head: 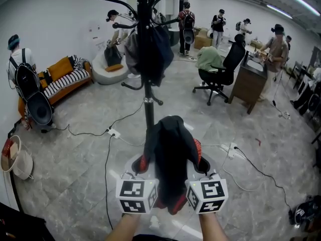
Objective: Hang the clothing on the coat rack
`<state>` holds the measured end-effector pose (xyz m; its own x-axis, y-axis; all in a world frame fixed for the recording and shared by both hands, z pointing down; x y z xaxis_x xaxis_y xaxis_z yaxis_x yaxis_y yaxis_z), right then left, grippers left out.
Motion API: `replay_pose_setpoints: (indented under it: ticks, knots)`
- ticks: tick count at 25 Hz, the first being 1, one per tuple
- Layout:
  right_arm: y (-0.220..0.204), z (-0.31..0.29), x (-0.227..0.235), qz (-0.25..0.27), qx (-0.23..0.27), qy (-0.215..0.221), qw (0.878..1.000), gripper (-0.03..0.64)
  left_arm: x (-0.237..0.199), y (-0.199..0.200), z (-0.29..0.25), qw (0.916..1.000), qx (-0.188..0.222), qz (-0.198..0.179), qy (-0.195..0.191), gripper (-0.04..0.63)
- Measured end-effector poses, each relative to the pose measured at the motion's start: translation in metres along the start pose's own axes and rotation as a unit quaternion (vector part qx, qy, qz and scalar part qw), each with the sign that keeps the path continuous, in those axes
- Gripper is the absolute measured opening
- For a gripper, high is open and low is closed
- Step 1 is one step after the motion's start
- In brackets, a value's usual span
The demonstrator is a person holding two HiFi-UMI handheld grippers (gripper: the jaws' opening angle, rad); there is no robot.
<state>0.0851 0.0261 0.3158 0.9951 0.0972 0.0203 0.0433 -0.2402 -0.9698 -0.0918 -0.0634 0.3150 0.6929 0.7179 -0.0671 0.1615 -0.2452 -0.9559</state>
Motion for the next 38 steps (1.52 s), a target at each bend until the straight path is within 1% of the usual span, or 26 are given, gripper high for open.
replay_pose_setpoints:
  ticks: [7, 15, 19, 23, 26, 30, 35, 38]
  knots:
    - [0.012, -0.048, 0.007, 0.0, -0.008, -0.016, 1.0, 0.025, -0.029, 0.014, -0.044, 0.9999, -0.001, 0.0, -0.016, 0.025]
    - [0.017, -0.092, 0.017, -0.004, -0.023, -0.032, 0.999, 0.025, -0.054, 0.018, -0.084, 0.9995, -0.01, 0.004, -0.028, 0.025]
    - [0.02, -0.111, 0.021, -0.005, -0.026, -0.038, 0.999, 0.025, -0.066, 0.02, -0.099, 0.9995, -0.012, 0.006, -0.029, 0.025]
    - [0.021, -0.123, 0.027, -0.007, -0.028, -0.036, 0.999, 0.025, -0.069, 0.021, -0.111, 0.9995, -0.016, 0.006, -0.027, 0.025]
    - [0.019, -0.135, 0.033, -0.005, -0.029, -0.027, 0.999, 0.025, -0.071, 0.02, -0.122, 0.9996, -0.019, 0.005, -0.019, 0.025]
    - [0.017, -0.154, 0.045, -0.003, -0.031, -0.006, 0.999, 0.025, -0.071, 0.018, -0.137, 0.9997, -0.025, 0.006, 0.002, 0.025]
    - [0.016, -0.178, 0.068, 0.002, -0.037, 0.035, 0.999, 0.025, -0.064, 0.018, -0.158, 0.9987, -0.03, 0.019, 0.037, 0.025]
    - [0.017, -0.193, 0.074, 0.011, -0.04, 0.063, 0.997, 0.025, -0.064, 0.018, -0.165, 0.9972, -0.031, 0.029, 0.061, 0.025]
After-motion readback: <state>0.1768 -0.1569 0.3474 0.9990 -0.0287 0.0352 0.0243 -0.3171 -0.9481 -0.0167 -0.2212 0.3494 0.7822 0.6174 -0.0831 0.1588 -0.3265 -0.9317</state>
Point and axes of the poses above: the fingertips, and each gripper's own axes: z backward along the fingers, x to its right, y out of its top, the point moved 10 cm from there along z, backward along the fingers, and after that the axes turned 8 degrees about -x, right-handed, at the moved point
